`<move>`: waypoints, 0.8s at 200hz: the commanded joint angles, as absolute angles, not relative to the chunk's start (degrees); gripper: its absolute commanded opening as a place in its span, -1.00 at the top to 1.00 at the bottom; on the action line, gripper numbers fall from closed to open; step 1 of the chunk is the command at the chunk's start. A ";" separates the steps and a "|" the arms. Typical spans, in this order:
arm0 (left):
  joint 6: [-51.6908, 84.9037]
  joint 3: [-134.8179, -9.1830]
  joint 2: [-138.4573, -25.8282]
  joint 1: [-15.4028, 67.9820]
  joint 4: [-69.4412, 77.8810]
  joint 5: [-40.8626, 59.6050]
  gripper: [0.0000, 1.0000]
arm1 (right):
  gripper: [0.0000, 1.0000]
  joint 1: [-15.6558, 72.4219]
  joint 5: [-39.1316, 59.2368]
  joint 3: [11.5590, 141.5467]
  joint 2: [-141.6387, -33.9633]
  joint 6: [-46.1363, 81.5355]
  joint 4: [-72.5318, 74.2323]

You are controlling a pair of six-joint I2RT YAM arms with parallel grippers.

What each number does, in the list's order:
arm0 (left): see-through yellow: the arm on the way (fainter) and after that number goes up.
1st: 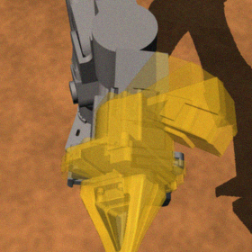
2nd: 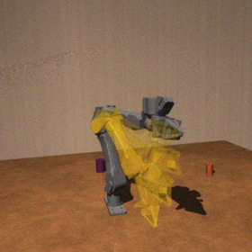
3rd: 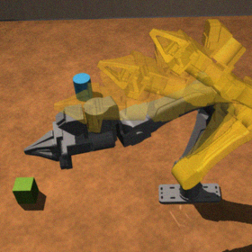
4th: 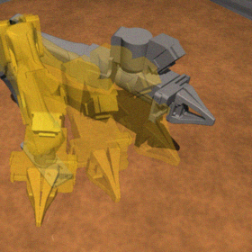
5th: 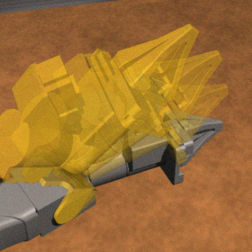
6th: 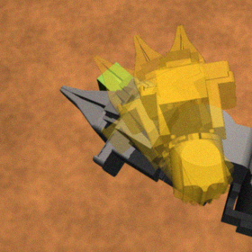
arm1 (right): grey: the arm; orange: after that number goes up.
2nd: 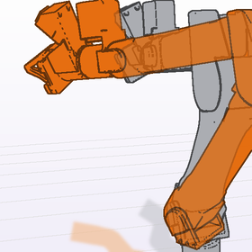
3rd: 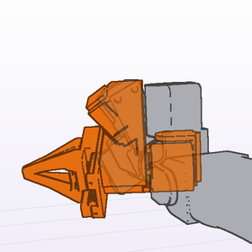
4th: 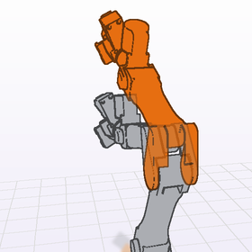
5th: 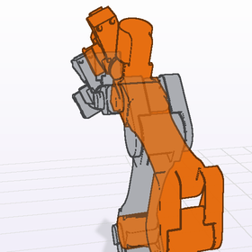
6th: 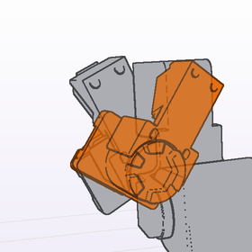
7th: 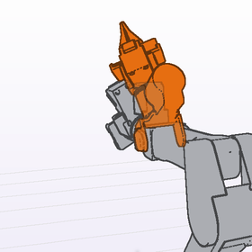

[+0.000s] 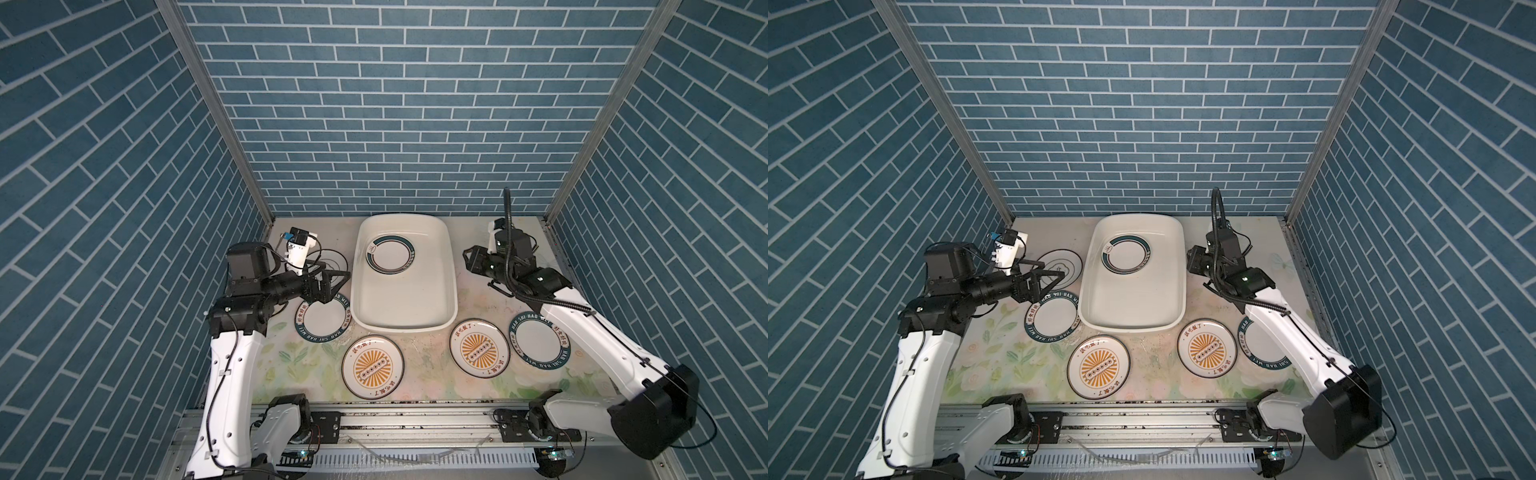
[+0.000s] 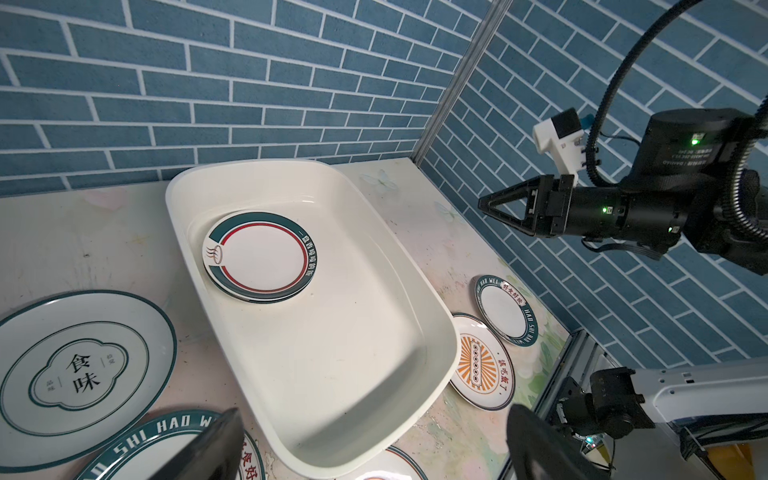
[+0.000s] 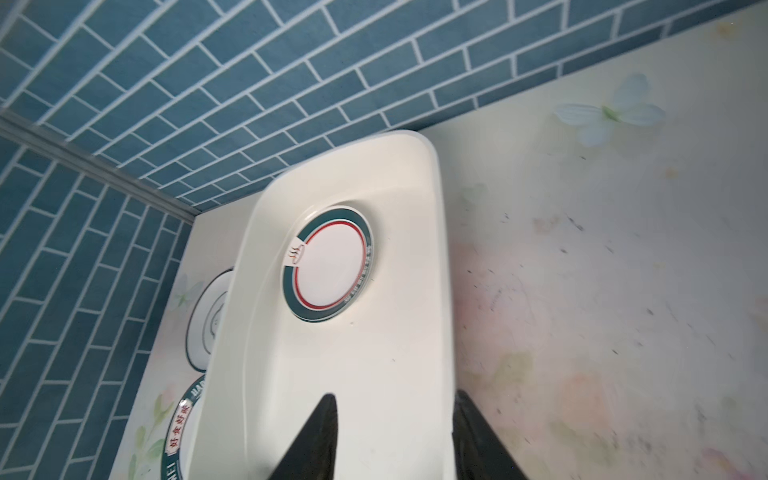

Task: Place the plates into the plastic bin on the countertop
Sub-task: 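Lift the right gripper out of the bin toward the green-rimmed plate nearby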

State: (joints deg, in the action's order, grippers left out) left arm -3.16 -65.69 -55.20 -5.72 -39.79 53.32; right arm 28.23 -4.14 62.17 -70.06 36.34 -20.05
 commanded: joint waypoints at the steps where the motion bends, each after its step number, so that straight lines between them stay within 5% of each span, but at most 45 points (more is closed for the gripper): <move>1: -3.87 -65.84 -55.06 -6.06 -40.79 55.67 -0.99 | 0.00 25.12 -8.11 55.94 -64.01 38.50 -24.04; 42: -3.39 -65.74 -55.42 -5.98 -40.37 56.24 -0.99 | -0.26 19.40 -10.69 47.48 -53.48 43.62 -31.17; 160: -2.96 -66.13 -56.53 -5.84 -40.35 58.09 -0.99 | -0.48 0.75 -20.52 39.06 -43.05 55.63 -48.49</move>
